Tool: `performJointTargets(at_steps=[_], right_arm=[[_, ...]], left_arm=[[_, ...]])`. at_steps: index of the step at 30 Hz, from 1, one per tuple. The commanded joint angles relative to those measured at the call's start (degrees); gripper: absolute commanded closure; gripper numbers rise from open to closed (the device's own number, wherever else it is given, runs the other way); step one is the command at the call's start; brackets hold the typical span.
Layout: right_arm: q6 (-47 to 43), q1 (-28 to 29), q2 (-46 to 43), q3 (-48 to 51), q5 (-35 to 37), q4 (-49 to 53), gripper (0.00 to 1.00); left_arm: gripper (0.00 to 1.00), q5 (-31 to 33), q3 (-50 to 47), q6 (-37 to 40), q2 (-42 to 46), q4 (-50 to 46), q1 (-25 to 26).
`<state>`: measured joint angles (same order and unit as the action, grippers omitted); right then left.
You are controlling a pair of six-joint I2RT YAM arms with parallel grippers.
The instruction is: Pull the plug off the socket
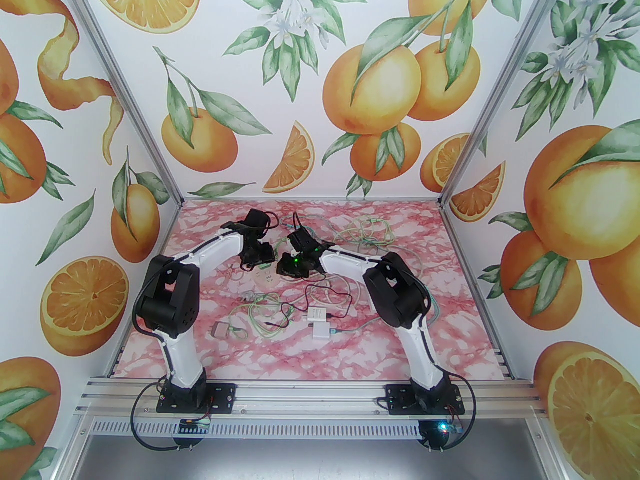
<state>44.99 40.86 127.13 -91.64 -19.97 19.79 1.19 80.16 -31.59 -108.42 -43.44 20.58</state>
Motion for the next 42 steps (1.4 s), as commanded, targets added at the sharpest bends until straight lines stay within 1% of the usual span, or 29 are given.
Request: performJointTargets(at_steps=[1,2,4,8,11,16,17,19,22,25,29,32,38,42], right_arm=[[-1.53,0.40,4.88,1.49,5.22,11.51,0.81],[-1.64,0.56,4.97,1.35,5.20,11.67,0.81],[-1.79,0.76,5.06,0.95,5.34,11.99,0.81],[-1.93,0.92,5.32,0.45,5.38,12.29,0.82],[-2.06,1.09,5.58,0.15,5.60,12.70,0.82],[-2.18,1.25,5.78,0.21,5.82,12.86,0.82],[-2.13,1.32,5.81,0.24,5.82,12.89,0.82],[-2.16,1.27,5.84,0.15,5.82,12.80,0.83],[-2.28,1.32,5.97,-0.08,5.90,12.97,0.83],[-2.34,1.27,6.07,-0.30,5.91,13.07,0.83],[-2.45,1.38,6.18,-0.41,5.90,13.16,0.84],[-2.62,1.38,6.12,-0.64,5.90,13.43,0.84],[-2.54,1.42,6.38,-1.08,5.65,13.48,0.84],[-2.59,1.57,6.41,-1.16,5.64,13.49,0.84]], left_arm=[[0.71,3.23,1.04,-0.75,1.17,-4.20,3.15],[0.72,6.75,1.62,-0.90,0.67,-5.42,4.48],[0.72,9.81,2.08,-1.59,-0.39,-6.96,6.45],[0.74,13.39,3.45,-2.38,-2.61,-9.62,9.16],[0.75,13.69,4.05,-2.12,-2.50,-9.89,9.31],[0.74,10.89,5.34,-2.15,-2.16,-10.67,7.63],[0.75,9.42,5.40,-2.28,-1.83,-10.56,6.82],[0.75,4.05,5.09,-2.87,-0.50,-9.48,3.27],[0.75,-0.44,5.33,-3.03,-0.37,-9.77,0.73],[0.75,-2.92,5.70,-2.78,-0.64,-10.13,-1.16],[0.75,-3.75,5.97,-2.47,-0.91,-10.35,-1.86],[0.76,-1.93,6.14,-1.55,-1.29,-10.68,-1.17],[0.78,8.67,8.46,1.72,-4.17,-14.74,3.92],[0.80,11.47,8.08,2.52,-5.42,-15.57,5.98]])
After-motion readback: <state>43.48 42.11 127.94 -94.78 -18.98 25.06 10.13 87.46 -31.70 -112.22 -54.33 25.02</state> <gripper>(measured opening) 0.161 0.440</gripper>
